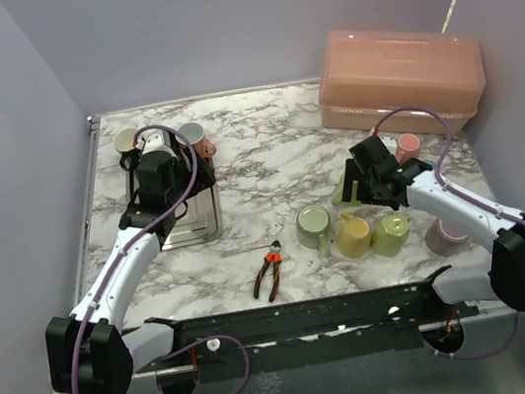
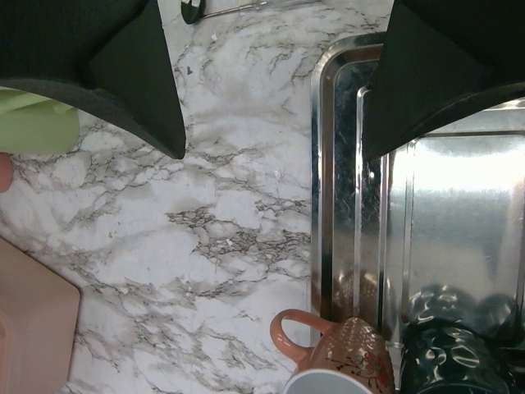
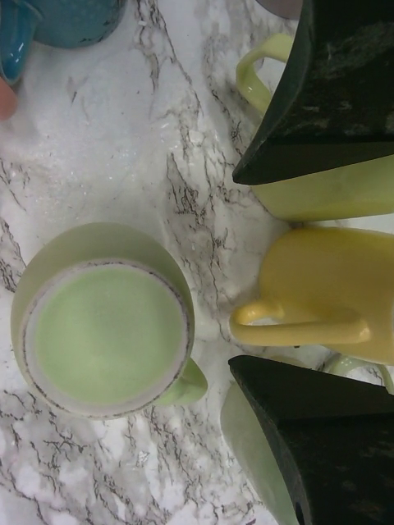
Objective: Turn the mug right side up
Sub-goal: Turn over the cup at the center of the board.
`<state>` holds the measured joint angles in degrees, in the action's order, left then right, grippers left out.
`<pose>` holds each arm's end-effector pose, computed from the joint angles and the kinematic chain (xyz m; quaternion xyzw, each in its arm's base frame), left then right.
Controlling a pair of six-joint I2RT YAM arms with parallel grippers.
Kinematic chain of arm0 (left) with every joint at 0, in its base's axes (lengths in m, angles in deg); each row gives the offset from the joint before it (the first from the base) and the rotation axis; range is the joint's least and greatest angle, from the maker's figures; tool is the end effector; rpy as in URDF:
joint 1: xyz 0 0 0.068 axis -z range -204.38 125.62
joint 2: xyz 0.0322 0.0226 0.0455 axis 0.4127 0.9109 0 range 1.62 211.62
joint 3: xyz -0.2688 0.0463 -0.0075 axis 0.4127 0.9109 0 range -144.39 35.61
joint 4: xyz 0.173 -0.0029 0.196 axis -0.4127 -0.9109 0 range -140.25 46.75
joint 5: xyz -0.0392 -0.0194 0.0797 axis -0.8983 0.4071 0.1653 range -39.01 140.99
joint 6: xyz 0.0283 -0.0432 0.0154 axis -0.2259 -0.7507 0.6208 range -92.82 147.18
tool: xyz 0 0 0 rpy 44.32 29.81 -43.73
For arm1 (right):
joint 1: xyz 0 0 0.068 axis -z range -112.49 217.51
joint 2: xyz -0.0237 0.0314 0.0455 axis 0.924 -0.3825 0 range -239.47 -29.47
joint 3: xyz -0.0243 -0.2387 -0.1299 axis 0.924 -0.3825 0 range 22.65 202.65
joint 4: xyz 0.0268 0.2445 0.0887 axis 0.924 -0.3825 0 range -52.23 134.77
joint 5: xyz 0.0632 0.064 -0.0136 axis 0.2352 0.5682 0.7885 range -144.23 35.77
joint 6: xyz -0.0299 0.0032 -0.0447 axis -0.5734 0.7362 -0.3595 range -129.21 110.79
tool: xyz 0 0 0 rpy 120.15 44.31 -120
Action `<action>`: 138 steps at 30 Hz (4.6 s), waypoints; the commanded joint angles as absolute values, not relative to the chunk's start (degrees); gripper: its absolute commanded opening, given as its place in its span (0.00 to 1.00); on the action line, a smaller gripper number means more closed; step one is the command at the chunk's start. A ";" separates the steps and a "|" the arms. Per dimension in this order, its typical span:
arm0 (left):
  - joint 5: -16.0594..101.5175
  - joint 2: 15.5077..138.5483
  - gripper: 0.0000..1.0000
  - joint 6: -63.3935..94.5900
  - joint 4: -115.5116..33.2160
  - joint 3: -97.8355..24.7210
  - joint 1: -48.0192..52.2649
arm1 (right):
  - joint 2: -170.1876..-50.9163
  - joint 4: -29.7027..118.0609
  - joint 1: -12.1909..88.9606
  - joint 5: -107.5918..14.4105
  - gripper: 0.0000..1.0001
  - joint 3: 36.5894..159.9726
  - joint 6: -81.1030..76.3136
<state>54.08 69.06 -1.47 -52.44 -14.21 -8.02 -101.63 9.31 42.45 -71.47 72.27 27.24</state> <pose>0.2578 -0.0737 0.2910 -0.1053 0.8450 -0.1793 0.4926 0.2270 0.0944 0.2347 0.1354 0.9416 0.0156 0.3079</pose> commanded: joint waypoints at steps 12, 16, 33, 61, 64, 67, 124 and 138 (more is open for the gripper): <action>54.19 68.03 0.88 -3.79 -52.13 -11.61 -8.07 | -110.60 16.15 42.26 -69.84 0.89 78.00 28.56; 54.46 68.01 0.88 -3.84 -52.22 -11.00 -8.06 | -113.23 16.22 42.23 -70.71 0.84 79.46 28.46; 51.40 68.53 0.89 -3.45 -49.68 -7.68 -8.03 | -120.67 18.41 42.25 -65.15 0.44 84.75 18.70; 52.43 68.23 0.90 -3.91 -46.44 -3.38 -8.03 | -128.73 7.79 42.20 -74.68 0.37 93.54 20.19; 52.82 68.36 0.90 -3.96 -46.42 -3.29 -8.04 | -128.83 7.93 42.15 -75.54 0.34 93.87 20.19; 52.92 68.47 0.90 -3.85 -46.42 -3.47 -8.06 | -128.79 7.87 42.19 -76.00 0.30 94.37 19.99; 44.83 74.86 0.69 -48.45 1.94 -5.12 15.77 | -95.52 62.62 42.11 -26.82 0.01 77.67 55.84; 52.74 77.63 0.49 -67.58 15.23 0.80 16.31 | -95.94 67.42 42.11 -23.46 0.01 76.08 59.01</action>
